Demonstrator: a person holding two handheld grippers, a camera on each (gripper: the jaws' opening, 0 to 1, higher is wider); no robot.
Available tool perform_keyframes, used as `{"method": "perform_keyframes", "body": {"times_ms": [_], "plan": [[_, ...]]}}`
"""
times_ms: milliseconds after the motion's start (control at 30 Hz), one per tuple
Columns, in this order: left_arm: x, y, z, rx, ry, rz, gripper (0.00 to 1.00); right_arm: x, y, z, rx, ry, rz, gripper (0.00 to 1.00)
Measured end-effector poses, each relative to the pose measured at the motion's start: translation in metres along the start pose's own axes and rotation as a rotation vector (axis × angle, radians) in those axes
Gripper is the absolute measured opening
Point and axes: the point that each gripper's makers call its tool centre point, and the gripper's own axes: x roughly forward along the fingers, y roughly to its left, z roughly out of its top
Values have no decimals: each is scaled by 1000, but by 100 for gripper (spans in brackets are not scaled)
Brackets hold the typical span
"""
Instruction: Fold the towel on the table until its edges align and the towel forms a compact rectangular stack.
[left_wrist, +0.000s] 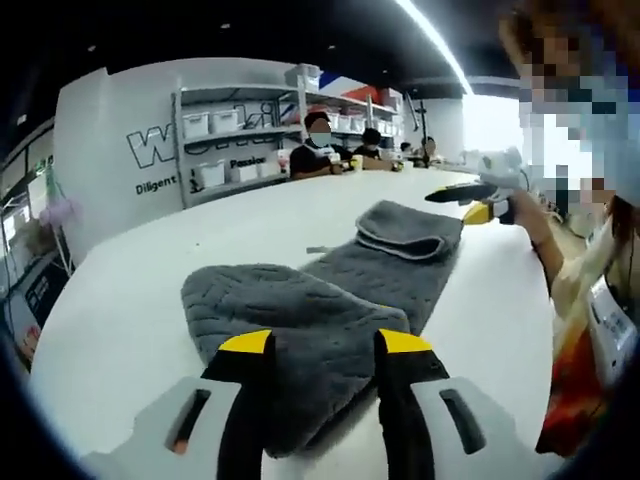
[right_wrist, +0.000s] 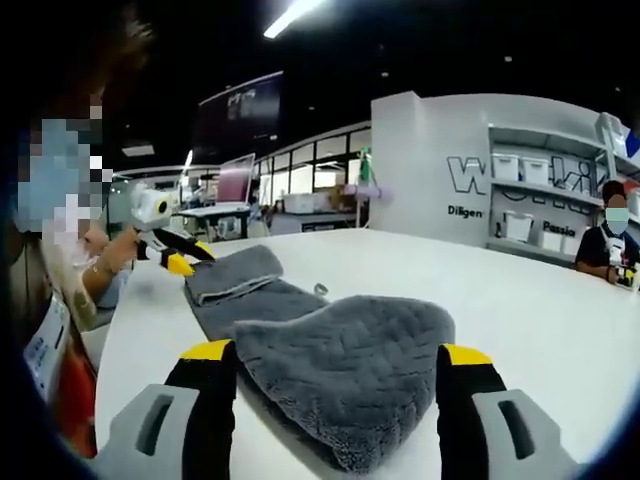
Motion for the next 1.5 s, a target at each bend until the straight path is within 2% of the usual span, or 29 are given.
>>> {"method": "perform_keyframes", "body": {"times_ms": [167, 300, 433, 600, 667, 767, 800, 933, 1133, 1267, 1367, 1500], "plan": [[1, -11, -10, 29, 28, -18, 36, 0, -3, -2, 5, 6, -9, 82], [11, -13, -9, 46, 30, -21, 35, 1, -2, -3, 3, 13, -7, 82], [24, -26, -7, 65, 33, -65, 34, 1, -6, -5, 4, 19, -18, 81], [35, -28, -7, 101, 44, -62, 29, 1, -7, -6, 9, 21, -18, 81], [37, -27, -3, 53, 12, -66, 26, 1, -6, -7, 6, 25, -13, 81], [38, -26, 5, -55, -50, -82, 6, 2, -5, -8, 4, 30, -9, 81], [38, -27, 8, -87, -70, -97, 5, 2, -5, -8, 2, 31, -8, 81], [38, -23, 19, -134, -137, -83, 4, 2, -5, -8, -1, 33, -6, 81], [39, -39, 34, -229, -210, -153, 4, 3, -5, -9, -3, 38, -6, 81], [40, -38, 48, -284, -273, -170, 4, 3, -5, -10, -8, 43, -4, 81], [42, -37, 55, -311, -297, -186, 4, 3, -4, -11, -10, 47, -6, 81], [44, -37, 50, -311, -281, -184, 4, 3, -5, -12, -15, 52, -11, 80]]}}
